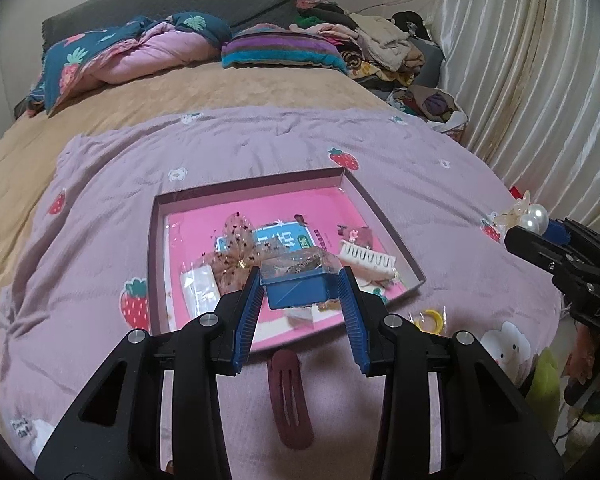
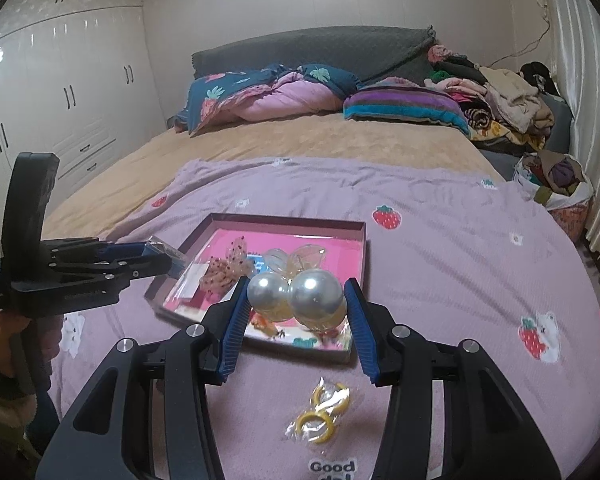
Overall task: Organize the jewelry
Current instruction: 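Carry the pin box into the tray with the left tool while the right carries the pearls, then open both tools to release the pin box and pearls in the tray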
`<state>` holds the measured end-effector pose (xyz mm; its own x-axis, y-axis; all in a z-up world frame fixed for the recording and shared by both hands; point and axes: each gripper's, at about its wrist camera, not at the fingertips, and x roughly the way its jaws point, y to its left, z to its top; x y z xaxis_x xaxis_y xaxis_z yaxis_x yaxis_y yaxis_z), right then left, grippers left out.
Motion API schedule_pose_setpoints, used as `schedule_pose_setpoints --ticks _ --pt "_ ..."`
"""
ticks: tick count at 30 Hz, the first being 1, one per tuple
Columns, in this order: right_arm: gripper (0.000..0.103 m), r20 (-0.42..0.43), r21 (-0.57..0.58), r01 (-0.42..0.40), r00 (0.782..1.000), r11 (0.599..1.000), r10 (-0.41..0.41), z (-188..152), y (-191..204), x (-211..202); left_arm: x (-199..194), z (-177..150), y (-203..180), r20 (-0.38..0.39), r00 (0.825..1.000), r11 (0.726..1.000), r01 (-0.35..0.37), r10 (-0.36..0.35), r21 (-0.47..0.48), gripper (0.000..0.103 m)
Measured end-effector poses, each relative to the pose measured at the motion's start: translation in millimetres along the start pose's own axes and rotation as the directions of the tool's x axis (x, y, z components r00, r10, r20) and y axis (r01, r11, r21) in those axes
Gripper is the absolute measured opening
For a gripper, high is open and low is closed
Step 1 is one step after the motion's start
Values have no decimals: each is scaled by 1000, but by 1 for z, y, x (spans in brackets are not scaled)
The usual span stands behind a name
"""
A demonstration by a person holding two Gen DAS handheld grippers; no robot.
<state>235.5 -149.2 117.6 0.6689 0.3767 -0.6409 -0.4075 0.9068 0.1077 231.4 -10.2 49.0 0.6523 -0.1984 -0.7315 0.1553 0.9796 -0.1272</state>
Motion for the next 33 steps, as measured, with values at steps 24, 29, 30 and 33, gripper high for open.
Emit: schedule_pose_setpoints --ticks 24,29,30,33 --pt "46 -255 -45 -69 965 997 56 -29 32 141 86 2 55 -110 992 994 -72 63 -77 44" --pt "48 -278 -51 -61 960 997 45 -34 36 156 79 -3 64 -107 991 992 -96 87 -86 52" --pt "51 -275 -49 -54 961 997 39 -35 36 157 76 -4 65 -104 991 991 -96 86 -90 52" --pt "63 -253 -25 -47 967 999 39 -34 31 148 68 -7 67 -96 991 990 -100 90 -96 58"
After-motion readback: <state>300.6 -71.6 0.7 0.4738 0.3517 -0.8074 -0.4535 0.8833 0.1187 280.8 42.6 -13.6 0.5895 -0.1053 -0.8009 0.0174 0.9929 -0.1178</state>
